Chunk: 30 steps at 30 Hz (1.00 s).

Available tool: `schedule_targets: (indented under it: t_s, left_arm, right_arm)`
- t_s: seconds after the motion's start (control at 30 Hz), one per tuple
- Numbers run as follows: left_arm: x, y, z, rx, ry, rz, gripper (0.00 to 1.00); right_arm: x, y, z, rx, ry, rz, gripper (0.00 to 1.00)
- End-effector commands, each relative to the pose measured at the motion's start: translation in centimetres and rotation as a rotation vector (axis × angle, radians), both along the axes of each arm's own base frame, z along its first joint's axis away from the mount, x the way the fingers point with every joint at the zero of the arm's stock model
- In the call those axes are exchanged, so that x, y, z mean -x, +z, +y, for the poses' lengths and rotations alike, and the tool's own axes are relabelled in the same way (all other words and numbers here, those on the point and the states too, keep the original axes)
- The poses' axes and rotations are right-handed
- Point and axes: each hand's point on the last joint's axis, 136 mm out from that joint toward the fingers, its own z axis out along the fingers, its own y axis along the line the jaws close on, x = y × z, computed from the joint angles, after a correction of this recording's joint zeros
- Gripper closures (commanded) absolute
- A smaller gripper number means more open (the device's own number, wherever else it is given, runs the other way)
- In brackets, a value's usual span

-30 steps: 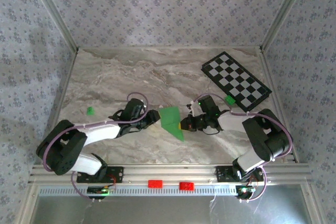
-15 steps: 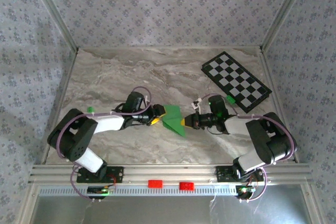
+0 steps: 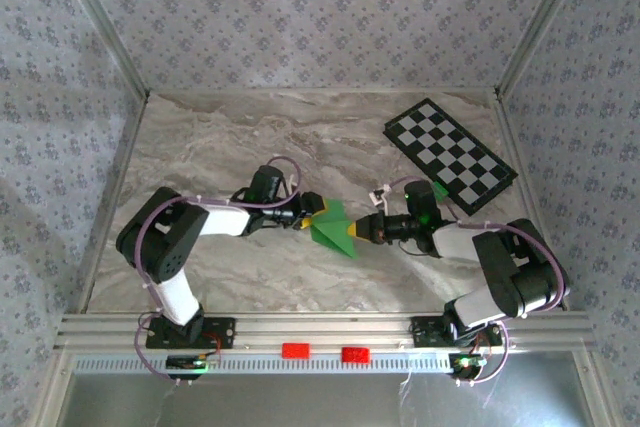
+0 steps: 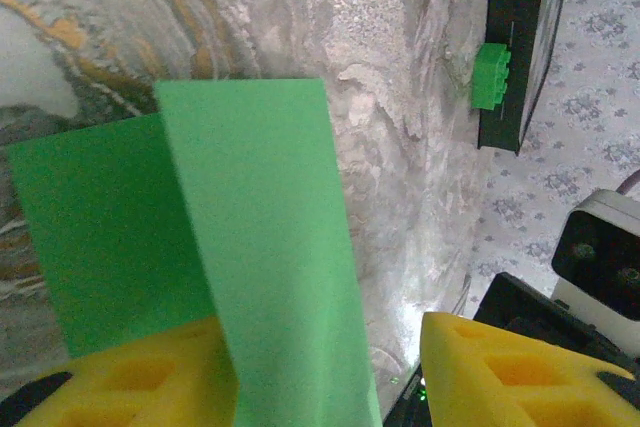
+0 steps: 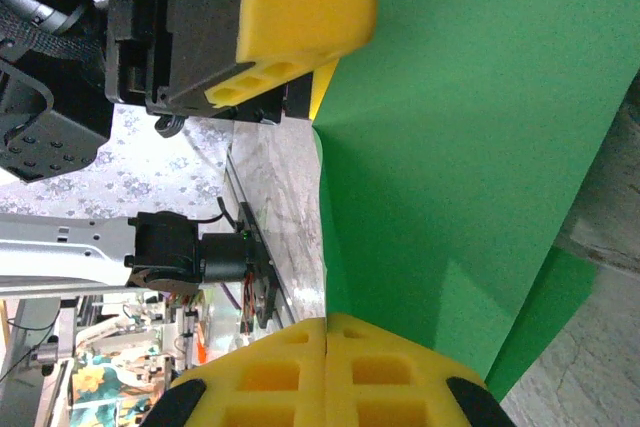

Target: Fold a paper plane with a square sheet of paper (pick it up from the middle)

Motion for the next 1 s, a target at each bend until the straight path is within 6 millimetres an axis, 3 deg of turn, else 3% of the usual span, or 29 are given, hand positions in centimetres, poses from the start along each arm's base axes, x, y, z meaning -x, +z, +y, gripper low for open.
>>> schedule_targets:
  t_s: [0.0,0.27,0.5,0.67,0.83,0.9,0.93,0.97]
  left_arm:
    - [-0.7,1.0,-0.9,0.048,-0.024,-0.025,0.56]
    - [-1.1,0.1,-0.9,0.044,0.006,-0.019,0.76]
    - [-1.2,-0.1,-0.2,0.035,0.068,-0.038,0.92]
    - [-1.2,0.0,1.1,0.002,0.160,-0.076,0.98]
    - [-0.8,0.7,1.5,-0.034,0.217,-0.125,0.99]
    - [-0.6,0.7,1.5,-0.040,0.231,-0.133,0.99]
    - [-0.6,0.9,1.4,-0.035,0.239,-0.144,0.99]
    - [-0.6,1.2,1.3,-0.033,0.244,-0.151,0.99]
  right_arm:
    - [0.5,0.1,-0.2,-0.013,0.013,0.006,1.00]
    - [0.6,-1.1,-0.7,0.028,-0.016,0.029,0.97]
    - [0.5,-1.7,-1.6,0.106,-0.067,0.033,0.70]
    - [-0.7,-2.3,-4.9,0.385,-0.198,-0.052,0.62]
    - [-2.4,-0.1,-8.1,0.465,-0.388,-0.194,0.55]
    - [-2.8,0.4,-9.0,0.469,-0.453,-0.191,0.39]
    - [-2.6,0.7,-9.1,0.446,-0.466,-0.176,0.21]
    - [-2.3,1.3,-8.4,0.395,-0.432,-0.193,0.16]
